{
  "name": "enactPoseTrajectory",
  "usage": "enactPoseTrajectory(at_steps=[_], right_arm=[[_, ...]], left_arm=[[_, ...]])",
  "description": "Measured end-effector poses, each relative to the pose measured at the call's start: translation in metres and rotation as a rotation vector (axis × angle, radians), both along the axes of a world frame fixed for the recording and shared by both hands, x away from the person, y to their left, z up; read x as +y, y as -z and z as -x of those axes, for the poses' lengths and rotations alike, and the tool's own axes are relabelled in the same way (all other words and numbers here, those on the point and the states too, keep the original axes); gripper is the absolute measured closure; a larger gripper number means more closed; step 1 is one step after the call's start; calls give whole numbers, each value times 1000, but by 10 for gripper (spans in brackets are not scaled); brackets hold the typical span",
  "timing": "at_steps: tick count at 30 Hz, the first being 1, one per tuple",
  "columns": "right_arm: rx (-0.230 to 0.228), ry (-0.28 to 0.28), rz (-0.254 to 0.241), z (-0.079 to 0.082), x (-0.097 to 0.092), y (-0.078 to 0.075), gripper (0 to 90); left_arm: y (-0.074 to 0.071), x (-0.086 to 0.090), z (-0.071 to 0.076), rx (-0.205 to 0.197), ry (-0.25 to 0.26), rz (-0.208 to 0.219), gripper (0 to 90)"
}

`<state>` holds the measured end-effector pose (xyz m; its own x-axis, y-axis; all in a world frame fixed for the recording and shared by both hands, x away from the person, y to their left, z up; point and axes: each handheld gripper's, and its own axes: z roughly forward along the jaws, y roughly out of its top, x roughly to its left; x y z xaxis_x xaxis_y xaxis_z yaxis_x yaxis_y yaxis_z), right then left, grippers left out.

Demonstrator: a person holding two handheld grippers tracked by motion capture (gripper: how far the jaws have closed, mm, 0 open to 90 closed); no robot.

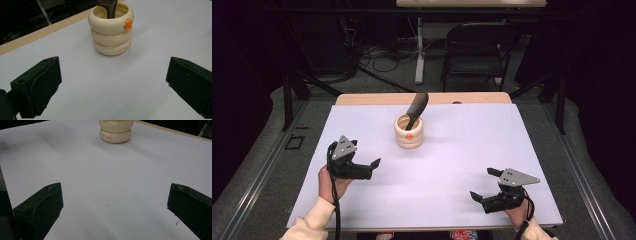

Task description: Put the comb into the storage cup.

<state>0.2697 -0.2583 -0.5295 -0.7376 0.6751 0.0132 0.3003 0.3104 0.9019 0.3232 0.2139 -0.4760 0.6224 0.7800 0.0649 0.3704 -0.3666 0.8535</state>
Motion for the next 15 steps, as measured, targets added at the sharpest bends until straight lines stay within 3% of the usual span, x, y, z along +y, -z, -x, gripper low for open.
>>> enactPoseTrajectory(at_steps=[15], right_arm=[[0,1,0,0,0,0,0]], left_arm=[[16,15,24,21,-30,-10,0]])
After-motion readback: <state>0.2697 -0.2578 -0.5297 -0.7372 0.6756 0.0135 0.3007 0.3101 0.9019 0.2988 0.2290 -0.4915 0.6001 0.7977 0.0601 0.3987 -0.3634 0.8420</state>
